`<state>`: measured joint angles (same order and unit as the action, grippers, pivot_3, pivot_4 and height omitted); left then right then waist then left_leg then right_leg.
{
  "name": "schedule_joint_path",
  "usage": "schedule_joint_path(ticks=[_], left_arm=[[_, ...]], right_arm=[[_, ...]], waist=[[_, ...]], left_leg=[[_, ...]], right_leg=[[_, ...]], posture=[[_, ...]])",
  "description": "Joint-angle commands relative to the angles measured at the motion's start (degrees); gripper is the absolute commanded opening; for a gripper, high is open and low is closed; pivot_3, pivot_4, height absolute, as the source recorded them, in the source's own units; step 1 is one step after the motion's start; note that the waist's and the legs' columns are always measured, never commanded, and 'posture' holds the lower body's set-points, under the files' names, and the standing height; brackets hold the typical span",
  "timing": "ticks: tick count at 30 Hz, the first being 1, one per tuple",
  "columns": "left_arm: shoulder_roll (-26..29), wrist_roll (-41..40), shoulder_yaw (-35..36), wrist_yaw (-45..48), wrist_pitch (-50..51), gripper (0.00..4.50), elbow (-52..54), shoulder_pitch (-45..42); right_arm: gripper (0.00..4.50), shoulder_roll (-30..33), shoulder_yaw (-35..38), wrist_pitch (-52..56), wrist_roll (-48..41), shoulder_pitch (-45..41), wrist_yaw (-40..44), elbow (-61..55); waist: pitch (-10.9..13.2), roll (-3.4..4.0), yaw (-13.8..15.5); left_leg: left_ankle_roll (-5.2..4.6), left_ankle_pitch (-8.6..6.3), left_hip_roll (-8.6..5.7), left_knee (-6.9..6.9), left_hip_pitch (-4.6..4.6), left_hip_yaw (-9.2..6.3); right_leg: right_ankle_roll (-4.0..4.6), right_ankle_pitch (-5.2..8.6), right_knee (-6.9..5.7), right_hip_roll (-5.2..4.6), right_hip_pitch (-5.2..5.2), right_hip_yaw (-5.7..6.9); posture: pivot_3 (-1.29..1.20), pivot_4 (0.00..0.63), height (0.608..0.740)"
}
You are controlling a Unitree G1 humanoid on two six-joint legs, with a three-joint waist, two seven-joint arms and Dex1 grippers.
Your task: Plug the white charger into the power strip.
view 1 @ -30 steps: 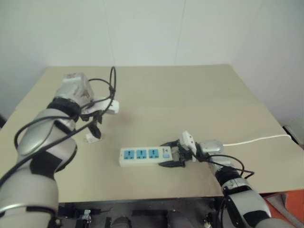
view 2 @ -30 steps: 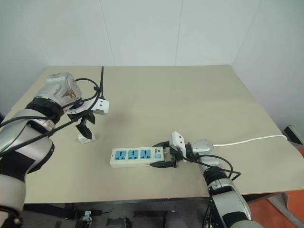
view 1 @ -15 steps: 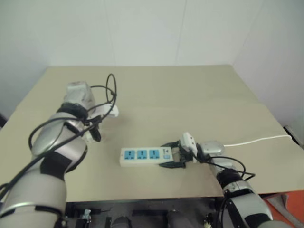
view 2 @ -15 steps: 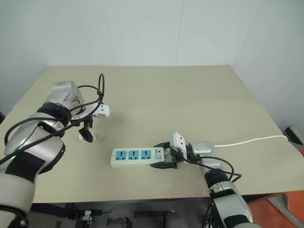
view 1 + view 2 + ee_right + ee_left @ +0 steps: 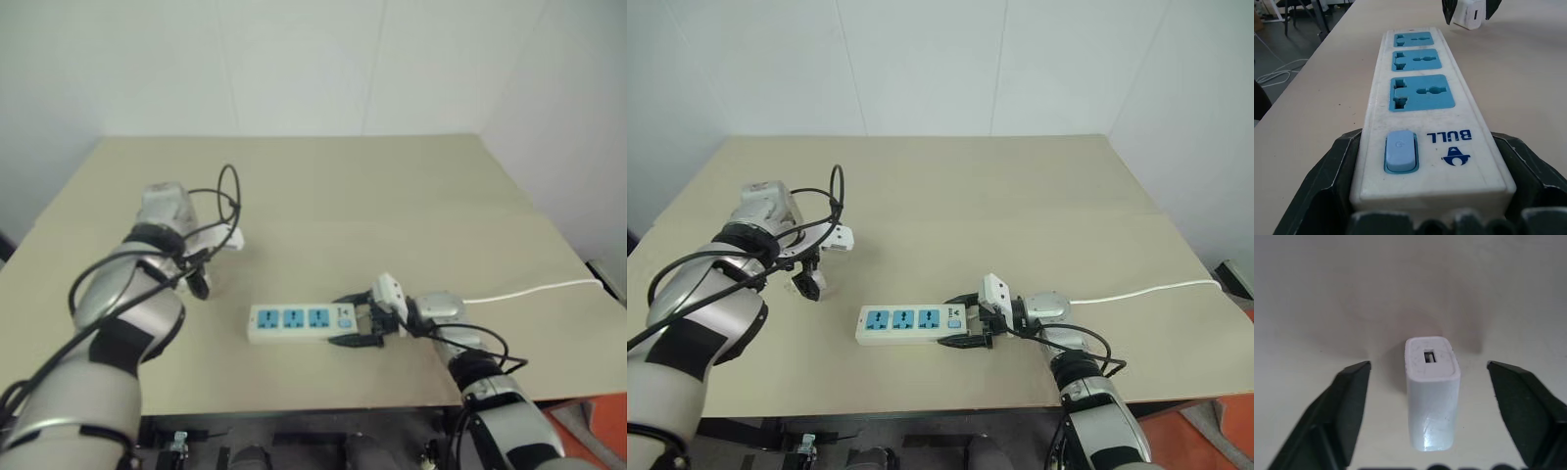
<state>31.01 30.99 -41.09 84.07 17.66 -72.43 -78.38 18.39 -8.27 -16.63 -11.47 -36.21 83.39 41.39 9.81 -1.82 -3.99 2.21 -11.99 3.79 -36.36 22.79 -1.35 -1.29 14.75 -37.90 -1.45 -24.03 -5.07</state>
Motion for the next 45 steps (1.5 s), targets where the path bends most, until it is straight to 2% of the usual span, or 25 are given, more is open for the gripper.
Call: schedule_joint_path(ticks=[1, 7, 15, 18, 21, 25, 29, 33, 37, 39, 45], left_arm=[[-0.2, 0.9, 1.3, -0.4, 0.2, 2.95, -0.1, -0.2], [-0.4, 1.4, 2.1, 0.2, -0.1, 1.03, 0.1, 0.0], [0.5, 1.1, 3.5, 0.3, -1.3, 1.00, 1.4, 0.4], [1.6, -1.8, 7.4, -1.4, -2.7, 1.00, 2.8, -1.3], [2.6, -6.6, 13.8, -3.4, -5.0, 1.00, 4.8, -2.4], [3.2, -18.6, 27.6, -9.0, -9.8, 1.00, 9.5, -1.2], [2.6, -31.5, 40.2, -8.1, -14.2, 1.00, 15.5, 2.1], [0.7, -40.9, 47.5, -7.5, -11.5, 1.00, 22.1, 5.3], [-0.5, -49.3, 49.9, -2.2, -0.7, 1.00, 29.6, 8.4], [-0.9, -51.7, 49.1, 0.6, 0.0, 1.00, 35.5, 12.3], [-3.6, -55.0, 46.6, -0.5, 1.3, 1.00, 49.6, 22.5]], right_arm=[[3.42, 0.6, -0.1, 0.9, 0.0, 0.8, -0.1, -1.6], [3.42, 0.6, -0.1, 1.2, 0.0, 0.9, -0.3, -1.9], [3.42, 0.1, -0.2, 1.1, 0.0, 0.7, -0.3, -1.6], [3.42, 0.1, -0.3, 1.0, 0.1, 0.7, -0.3, -1.6], [3.42, -0.1, -0.5, 0.9, 0.1, 0.8, -0.2, -1.5], [3.42, -0.2, -0.6, 0.8, 0.1, 0.8, 0.0, -1.5], [3.42, -0.4, -0.7, 0.7, 0.2, 0.6, 0.1, -1.1], [3.42, -0.6, -0.8, 0.4, 0.4, 0.4, 0.4, -0.6], [3.42, -0.6, -0.9, 0.5, 0.5, 0.2, 0.5, -0.5], [3.42, -0.6, -0.9, 0.6, 0.5, 0.1, 0.5, -0.5], [3.42, -0.4, -1.0, 0.8, 0.7, 0.1, 0.3, -0.5]], waist=[[0.0, 0.00, 0.0], [0.0, 0.00, 0.0], [0.0, 0.00, 0.0], [0.0, 0.00, 0.0], [0.0, 0.00, 0.0], [0.0, 0.00, 0.0], [0.0, 0.01, -0.1], [0.0, 0.03, -0.1], [0.0, 0.03, -0.2], [0.0, 0.06, -0.3], [-0.1, 0.11, -0.1]], left_leg=[[0.00, 0.00, 0.00, 0.00, 0.00, 0.00], [0.00, 0.00, 0.00, -0.01, 0.00, -0.01], [0.00, 0.00, -0.01, -0.02, -0.01, -0.01], [0.00, 0.00, 0.00, -0.02, -0.01, -0.02], [0.00, 0.00, 0.00, -0.04, 0.01, -0.03], [0.00, 0.00, 0.01, -0.04, 0.00, -0.03], [0.00, 0.00, 0.02, -0.07, -0.02, -0.02], [0.01, 0.01, 0.03, -0.08, -0.09, -0.01], [0.00, 0.00, 0.03, -0.22, -0.12, -0.02], [0.00, 0.00, 0.03, -0.23, -0.12, -0.03], [0.00, 0.00, 0.05, -0.25, -0.49, -0.03]], right_leg=[[0.00, 0.00, -0.01, 0.00, 0.00, 0.00], [0.00, 0.00, -0.05, 0.00, 0.00, 0.00], [0.01, 0.00, -0.06, 0.00, 0.02, 0.00], [0.01, 0.00, -0.06, 0.00, 0.01, 0.00], [0.01, -0.01, -0.07, 0.00, 0.01, 0.01], [0.02, -0.01, -0.10, -0.03, 0.01, 0.01], [0.02, -0.02, -0.15, -0.04, 0.02, 0.01], [0.03, -0.03, -0.19, -0.03, 0.05, 0.01], [0.03, -0.03, -0.18, -0.03, 0.15, 0.01], [0.03, -0.03, -0.19, -0.03, 0.17, 0.01], [0.03, -0.02, -0.09, -0.02, 0.60, 0.01]], posture=[[0.00, 0.150, 0.740], [0.00, 0.150, 0.740], [0.00, 0.150, 0.740], [0.00, 0.150, 0.740], [0.00, 0.150, 0.740], [0.00, 0.150, 0.740], [0.00, 0.150, 0.740], [0.00, 0.150, 0.740], [0.00, 0.150, 0.740], [0.00, 0.150, 0.740], [0.00, 0.150, 0.740]])
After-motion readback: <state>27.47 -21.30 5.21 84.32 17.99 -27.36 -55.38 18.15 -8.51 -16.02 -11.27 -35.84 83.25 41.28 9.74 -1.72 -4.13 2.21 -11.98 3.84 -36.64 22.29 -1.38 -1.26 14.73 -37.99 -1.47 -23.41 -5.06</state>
